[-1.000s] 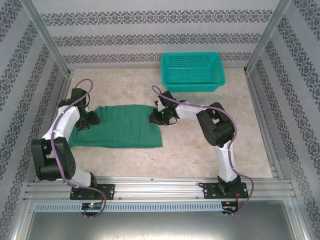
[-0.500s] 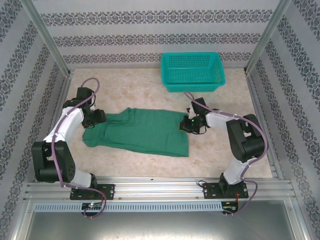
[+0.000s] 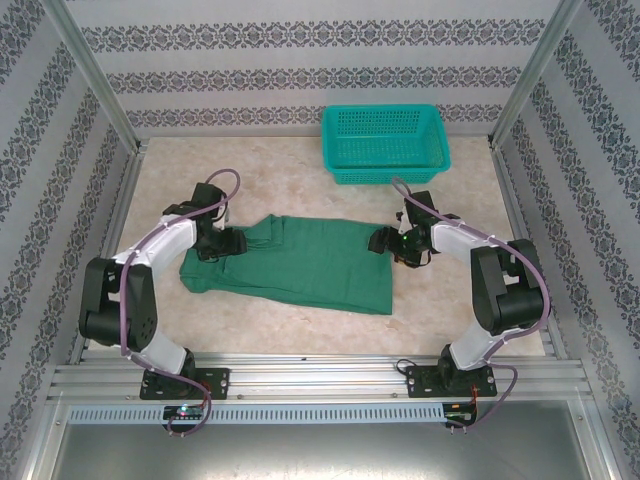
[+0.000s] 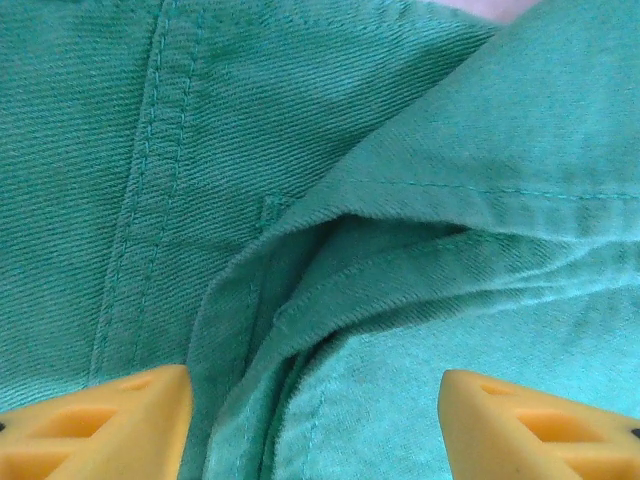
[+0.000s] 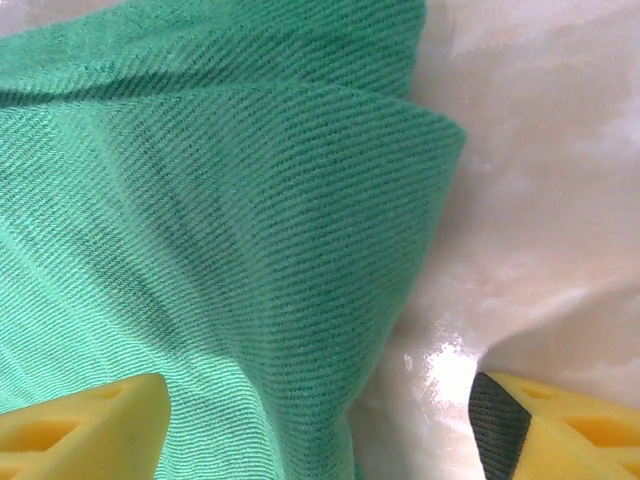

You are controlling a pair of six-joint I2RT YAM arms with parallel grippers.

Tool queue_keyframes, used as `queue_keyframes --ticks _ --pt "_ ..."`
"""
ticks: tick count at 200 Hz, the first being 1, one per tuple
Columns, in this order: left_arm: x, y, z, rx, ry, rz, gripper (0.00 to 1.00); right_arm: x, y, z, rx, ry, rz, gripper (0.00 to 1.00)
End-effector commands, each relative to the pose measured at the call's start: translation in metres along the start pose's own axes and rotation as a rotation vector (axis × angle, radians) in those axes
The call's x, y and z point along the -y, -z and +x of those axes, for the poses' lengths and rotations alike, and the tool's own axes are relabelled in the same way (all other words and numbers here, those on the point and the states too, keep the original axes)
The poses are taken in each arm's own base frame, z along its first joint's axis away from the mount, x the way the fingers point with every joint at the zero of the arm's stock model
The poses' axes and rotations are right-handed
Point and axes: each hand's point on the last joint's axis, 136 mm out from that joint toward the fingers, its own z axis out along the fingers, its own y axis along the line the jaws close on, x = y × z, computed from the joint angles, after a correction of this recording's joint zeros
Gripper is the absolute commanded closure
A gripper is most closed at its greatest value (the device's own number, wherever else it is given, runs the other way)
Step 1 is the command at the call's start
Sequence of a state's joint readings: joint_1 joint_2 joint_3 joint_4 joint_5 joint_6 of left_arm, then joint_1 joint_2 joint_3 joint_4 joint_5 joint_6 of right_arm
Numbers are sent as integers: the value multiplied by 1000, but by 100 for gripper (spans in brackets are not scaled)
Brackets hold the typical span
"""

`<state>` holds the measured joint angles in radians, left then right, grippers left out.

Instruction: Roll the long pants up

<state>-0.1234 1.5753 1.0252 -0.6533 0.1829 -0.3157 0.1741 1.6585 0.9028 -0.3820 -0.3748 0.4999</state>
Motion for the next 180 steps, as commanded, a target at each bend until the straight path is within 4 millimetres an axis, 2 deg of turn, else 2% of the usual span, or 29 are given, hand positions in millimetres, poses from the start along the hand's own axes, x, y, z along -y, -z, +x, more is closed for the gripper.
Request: queue_keyframes --ticks 1,27,43,71,93,96,123,158,180 --pt "-1 -7 -2 -3 12 -14 34 -3 -3 3 -23 -16 -13 20" --pt "-3 -13 1 -20 12 -25 35 -2 -4 3 -28 -15 -7 21" --pt "2 -17 3 -33 8 6 42 -2 -6 2 -30 -21 -10 21" --pt "6 -19 6 -38 1 23 83 -4 -8 0 -33 -34 -16 21" --pt "10 -8 4 -10 -8 31 96 -4 -7 -2 -28 -36 -7 21" --pt "10 -6 4 -3 -10 28 100 -3 -7 -2 -27 -35 -4 21" --pt "14 26 -1 63 -1 40 100 -2 -5 -5 -17 -34 5 21" --pt "5 66 -1 101 9 -25 100 0 -3 -5 -12 -34 17 21" --pt "0 83 1 108 10 -62 100 0 -2 -7 -5 -31 15 21"
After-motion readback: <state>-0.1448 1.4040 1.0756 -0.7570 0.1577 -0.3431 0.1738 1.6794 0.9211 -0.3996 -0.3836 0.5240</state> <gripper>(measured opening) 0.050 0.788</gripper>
